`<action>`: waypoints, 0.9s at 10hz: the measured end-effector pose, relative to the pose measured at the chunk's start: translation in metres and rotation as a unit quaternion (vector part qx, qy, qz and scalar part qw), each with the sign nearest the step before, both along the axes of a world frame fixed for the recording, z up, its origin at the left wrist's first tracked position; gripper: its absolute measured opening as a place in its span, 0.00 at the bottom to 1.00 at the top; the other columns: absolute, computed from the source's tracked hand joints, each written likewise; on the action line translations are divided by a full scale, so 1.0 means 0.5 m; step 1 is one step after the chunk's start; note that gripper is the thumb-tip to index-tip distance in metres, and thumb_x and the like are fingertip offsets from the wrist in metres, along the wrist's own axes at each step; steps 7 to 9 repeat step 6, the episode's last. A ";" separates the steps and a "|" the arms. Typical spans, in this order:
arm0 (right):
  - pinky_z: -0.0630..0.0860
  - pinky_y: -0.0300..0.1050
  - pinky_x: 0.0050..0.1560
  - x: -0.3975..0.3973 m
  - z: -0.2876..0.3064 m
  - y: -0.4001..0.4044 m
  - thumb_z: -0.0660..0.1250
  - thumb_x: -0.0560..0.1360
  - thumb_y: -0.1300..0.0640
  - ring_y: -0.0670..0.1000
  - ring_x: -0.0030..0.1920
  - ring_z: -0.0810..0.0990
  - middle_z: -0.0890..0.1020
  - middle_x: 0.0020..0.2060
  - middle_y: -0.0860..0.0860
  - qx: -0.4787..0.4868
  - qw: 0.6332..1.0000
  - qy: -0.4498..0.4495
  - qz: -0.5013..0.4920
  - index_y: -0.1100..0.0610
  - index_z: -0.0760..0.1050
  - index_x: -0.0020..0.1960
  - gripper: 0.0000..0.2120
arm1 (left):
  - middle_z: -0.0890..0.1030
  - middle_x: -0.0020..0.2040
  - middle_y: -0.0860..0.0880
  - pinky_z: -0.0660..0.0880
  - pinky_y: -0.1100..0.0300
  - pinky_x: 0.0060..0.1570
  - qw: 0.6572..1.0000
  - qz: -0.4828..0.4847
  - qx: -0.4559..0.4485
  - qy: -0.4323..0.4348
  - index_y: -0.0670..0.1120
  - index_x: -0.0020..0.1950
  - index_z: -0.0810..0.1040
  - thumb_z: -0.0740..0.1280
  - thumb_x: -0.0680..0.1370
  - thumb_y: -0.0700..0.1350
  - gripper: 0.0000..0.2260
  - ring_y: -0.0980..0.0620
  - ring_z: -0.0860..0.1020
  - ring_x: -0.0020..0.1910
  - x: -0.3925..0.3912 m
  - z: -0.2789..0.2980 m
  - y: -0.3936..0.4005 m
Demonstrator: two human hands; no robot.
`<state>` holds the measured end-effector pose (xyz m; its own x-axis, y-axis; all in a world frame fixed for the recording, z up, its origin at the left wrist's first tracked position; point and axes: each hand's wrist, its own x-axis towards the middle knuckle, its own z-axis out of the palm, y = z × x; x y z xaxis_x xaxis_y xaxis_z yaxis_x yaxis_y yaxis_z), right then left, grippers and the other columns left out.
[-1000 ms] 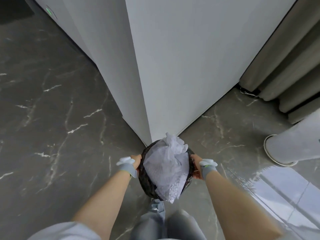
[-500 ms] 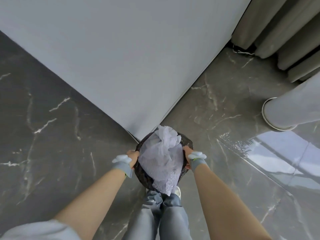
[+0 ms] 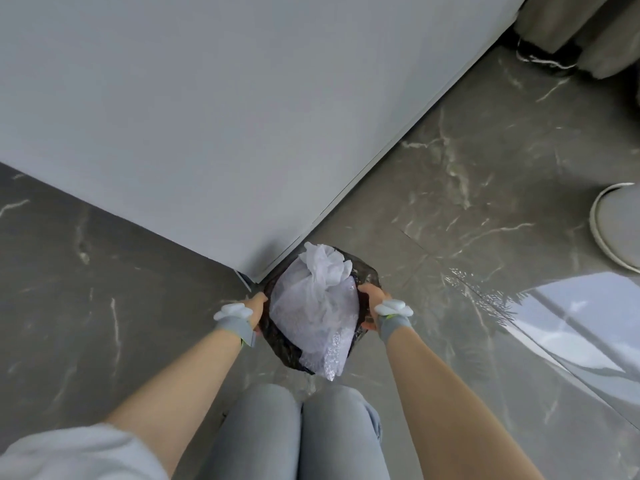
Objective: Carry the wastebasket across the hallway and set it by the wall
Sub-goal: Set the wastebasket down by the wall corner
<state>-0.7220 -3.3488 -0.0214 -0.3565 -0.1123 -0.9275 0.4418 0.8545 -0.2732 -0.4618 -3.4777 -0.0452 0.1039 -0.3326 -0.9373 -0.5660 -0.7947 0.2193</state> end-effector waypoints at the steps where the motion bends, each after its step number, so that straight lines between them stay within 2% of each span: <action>1: 0.83 0.50 0.39 -0.009 -0.096 -0.021 0.68 0.58 0.38 0.60 0.52 0.81 0.81 0.57 0.57 0.000 0.999 0.008 0.034 0.54 0.76 0.57 0.32 | 0.83 0.45 0.44 0.82 0.51 0.44 0.999 0.029 -0.019 -0.006 0.43 0.47 0.79 0.63 0.64 0.58 0.21 0.44 0.82 0.44 0.010 -0.096 -0.017; 2: 0.85 0.54 0.45 -0.007 -0.112 -0.034 0.67 0.60 0.39 0.60 0.52 0.81 0.81 0.56 0.57 -0.012 0.998 0.010 0.053 0.53 0.76 0.57 0.29 | 0.84 0.45 0.43 0.82 0.48 0.50 0.999 0.011 -0.030 -0.009 0.44 0.47 0.80 0.59 0.65 0.61 0.25 0.43 0.83 0.45 0.015 -0.134 -0.026; 3: 0.83 0.60 0.53 0.007 -0.083 -0.039 0.68 0.65 0.43 0.61 0.54 0.81 0.80 0.56 0.57 -0.016 0.998 -0.006 0.065 0.55 0.76 0.58 0.25 | 0.78 0.44 0.43 0.75 0.56 0.44 0.999 -0.008 -0.040 -0.007 0.44 0.44 0.76 0.60 0.75 0.52 0.13 0.43 0.77 0.45 -0.032 -0.017 -0.013; 4: 0.83 0.60 0.55 0.019 -0.019 -0.029 0.69 0.66 0.45 0.61 0.51 0.81 0.82 0.52 0.58 0.006 0.997 0.000 0.079 0.58 0.77 0.57 0.24 | 0.78 0.44 0.42 0.71 0.55 0.44 0.996 -0.030 -0.076 -0.018 0.45 0.38 0.76 0.61 0.72 0.49 0.09 0.44 0.75 0.41 -0.023 0.010 -0.010; 5: 0.83 0.55 0.54 0.035 0.128 -0.013 0.66 0.71 0.51 0.61 0.49 0.83 0.82 0.48 0.59 0.018 0.995 0.007 0.094 0.60 0.77 0.49 0.14 | 0.76 0.37 0.44 0.69 0.59 0.34 0.998 -0.003 -0.063 -0.003 0.42 0.43 0.73 0.59 0.81 0.43 0.09 0.47 0.74 0.32 -0.046 0.194 0.025; 6: 0.82 0.51 0.49 0.044 0.275 -0.008 0.60 0.78 0.59 0.58 0.40 0.82 0.83 0.41 0.58 0.018 0.996 -0.010 0.088 0.62 0.77 0.41 0.11 | 0.78 0.35 0.44 0.68 0.61 0.32 0.998 0.001 -0.063 0.019 0.42 0.41 0.73 0.59 0.82 0.43 0.11 0.47 0.76 0.30 -0.062 0.356 0.039; 9: 0.82 0.51 0.49 0.044 0.275 -0.008 0.60 0.78 0.59 0.58 0.40 0.82 0.83 0.41 0.58 0.018 0.996 -0.010 0.088 0.62 0.77 0.41 0.11 | 0.78 0.35 0.44 0.68 0.61 0.32 0.998 0.001 -0.063 0.019 0.42 0.41 0.73 0.59 0.82 0.43 0.11 0.47 0.76 0.30 -0.062 0.356 0.039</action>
